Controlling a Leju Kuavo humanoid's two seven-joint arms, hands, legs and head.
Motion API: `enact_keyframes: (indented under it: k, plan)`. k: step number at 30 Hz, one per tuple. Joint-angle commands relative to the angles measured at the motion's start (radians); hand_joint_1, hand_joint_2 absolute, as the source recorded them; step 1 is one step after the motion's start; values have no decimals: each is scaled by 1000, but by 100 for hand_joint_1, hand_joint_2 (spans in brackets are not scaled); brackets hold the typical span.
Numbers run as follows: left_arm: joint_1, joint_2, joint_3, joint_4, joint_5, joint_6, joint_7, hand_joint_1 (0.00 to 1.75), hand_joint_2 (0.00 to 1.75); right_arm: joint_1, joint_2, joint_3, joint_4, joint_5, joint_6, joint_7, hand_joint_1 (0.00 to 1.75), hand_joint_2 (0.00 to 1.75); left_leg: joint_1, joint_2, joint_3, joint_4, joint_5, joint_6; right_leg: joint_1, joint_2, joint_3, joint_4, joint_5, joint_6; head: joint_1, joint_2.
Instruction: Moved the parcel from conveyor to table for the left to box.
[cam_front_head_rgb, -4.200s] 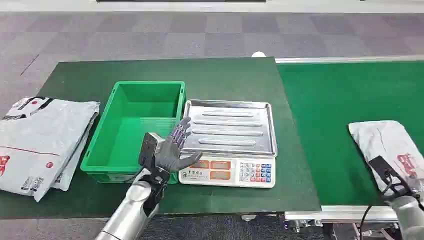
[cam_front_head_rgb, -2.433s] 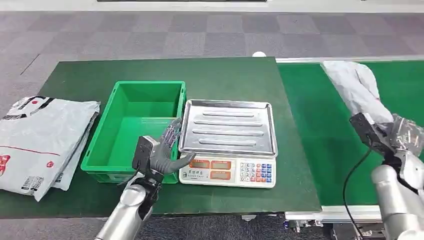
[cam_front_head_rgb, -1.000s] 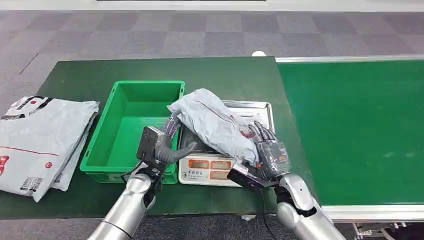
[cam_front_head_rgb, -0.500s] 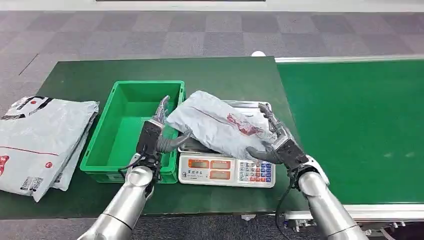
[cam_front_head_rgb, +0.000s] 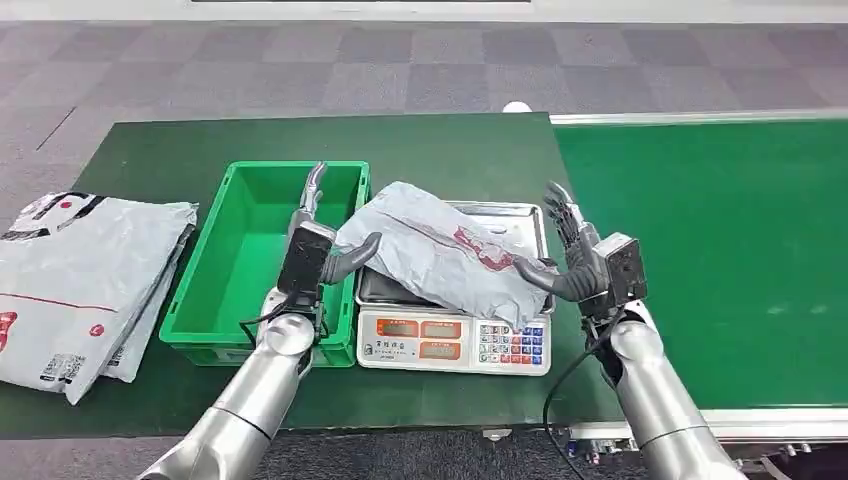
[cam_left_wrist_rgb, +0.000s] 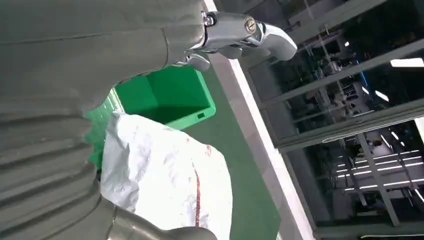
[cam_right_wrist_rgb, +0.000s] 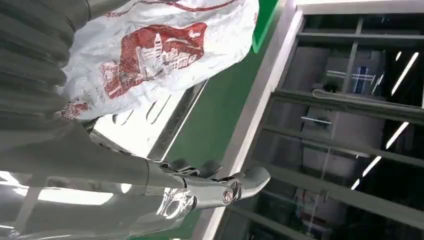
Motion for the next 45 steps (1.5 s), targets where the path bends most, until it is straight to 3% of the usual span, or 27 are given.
enact_keyframes:
  k: [1,6,12,15,23,30,36,37,45]
  plan:
    - [-51,14,-47,70,0,4,6,0,175,-53,29,-38,105,-2,1,0,0,175,0,1,0,0,0,0,0,1,0,0,0,-1,0,0]
    - [-140,25,-146,162,-146,-46,55,0,175,-101,38,-130,243,-59,-94,21,0,175,1,-1,-1,1,0,0,1,-1,0,0,1,0,0,0]
    - [-318,10,-345,406,-447,-283,135,0,175,-192,52,-182,422,-42,-147,-37,0,175,0,-1,-2,2,1,1,0,-2,0,0,1,0,0,0]
    - [-385,-8,-392,474,-529,-371,137,0,175,-195,61,-209,412,-42,-152,-39,0,175,1,0,-3,2,1,1,1,0,-1,0,3,0,0,0]
    - [-384,-6,-392,476,-529,-372,137,0,175,-194,62,-209,411,-41,-152,-39,0,175,1,2,0,0,1,0,1,3,0,-2,3,0,0,0]
    - [-504,-43,-498,560,-666,-502,177,0,175,-214,86,-219,337,-17,-136,-31,0,175,0,1,-4,4,1,1,0,2,-4,2,3,1,0,0]
    - [-496,-61,-531,584,-699,-585,163,0,175,-235,115,-196,334,-18,-71,-38,0,175,-1,2,-2,2,1,1,-1,3,-3,1,3,1,0,0]
    - [-485,-63,-531,582,-695,-607,147,175,175,-246,125,-185,337,-14,-60,-40,0,175,0,3,-2,2,1,0,0,4,-3,0,4,1,0,0]
    - [-465,-35,-518,572,-685,-596,131,175,175,-250,126,-167,329,-24,-54,-33,0,175,0,2,-1,1,1,0,0,3,-2,0,3,1,0,0]
